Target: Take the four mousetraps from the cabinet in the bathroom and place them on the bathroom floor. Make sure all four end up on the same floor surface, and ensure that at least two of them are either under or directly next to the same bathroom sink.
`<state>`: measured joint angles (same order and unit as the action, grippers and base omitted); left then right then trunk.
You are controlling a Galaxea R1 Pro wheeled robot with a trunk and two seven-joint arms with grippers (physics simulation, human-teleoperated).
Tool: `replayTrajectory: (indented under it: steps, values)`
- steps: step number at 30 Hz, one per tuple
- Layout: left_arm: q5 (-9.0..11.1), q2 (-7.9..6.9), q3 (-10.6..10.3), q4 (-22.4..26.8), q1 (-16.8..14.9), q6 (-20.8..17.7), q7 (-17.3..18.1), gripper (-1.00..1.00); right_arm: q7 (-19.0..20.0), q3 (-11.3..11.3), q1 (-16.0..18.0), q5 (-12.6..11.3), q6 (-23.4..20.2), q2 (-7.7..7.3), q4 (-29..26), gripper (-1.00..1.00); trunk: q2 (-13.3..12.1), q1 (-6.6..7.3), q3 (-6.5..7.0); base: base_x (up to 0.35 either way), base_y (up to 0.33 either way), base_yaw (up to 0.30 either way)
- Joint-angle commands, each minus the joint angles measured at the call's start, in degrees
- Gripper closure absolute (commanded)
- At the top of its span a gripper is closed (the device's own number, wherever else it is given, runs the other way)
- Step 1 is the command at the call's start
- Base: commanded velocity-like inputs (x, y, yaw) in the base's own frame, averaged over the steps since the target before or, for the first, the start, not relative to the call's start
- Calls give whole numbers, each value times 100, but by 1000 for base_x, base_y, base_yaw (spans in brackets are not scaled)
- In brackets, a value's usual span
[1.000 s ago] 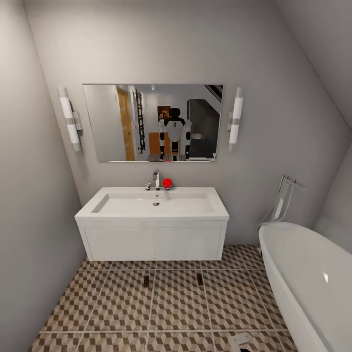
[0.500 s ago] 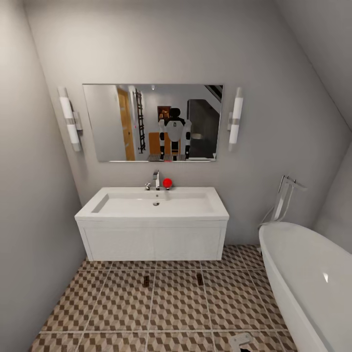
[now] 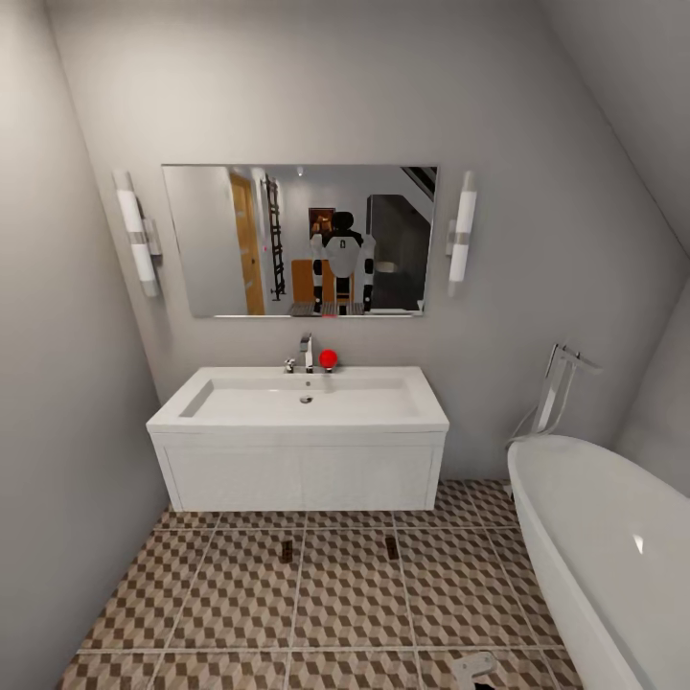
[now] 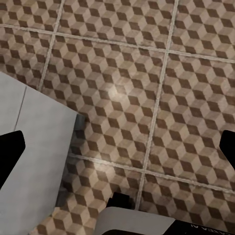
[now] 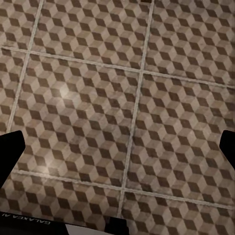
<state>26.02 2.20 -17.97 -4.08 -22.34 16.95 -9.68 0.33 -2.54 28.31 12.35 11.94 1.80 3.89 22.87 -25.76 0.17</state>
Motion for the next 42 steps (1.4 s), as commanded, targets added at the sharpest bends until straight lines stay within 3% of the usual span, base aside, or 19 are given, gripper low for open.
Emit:
replayTrajectory:
  steps: [1,32,42]
  values:
    - [35,6,-47,-23,-7,33,-7,-100,1,-28,8,31,43,-2,24,-100,5,-2,-2,0,0,0]
    - [35,0,-40,-23,-7,36,-7,-100,-226,-19,8,40,63,-39,24,-100,5,-2,-2,0,0,-2]
    - [35,-8,-41,-23,-7,36,-7,-100,-226,-20,8,40,63,-39,24,-100,5,-2,-2,0,0,-189]
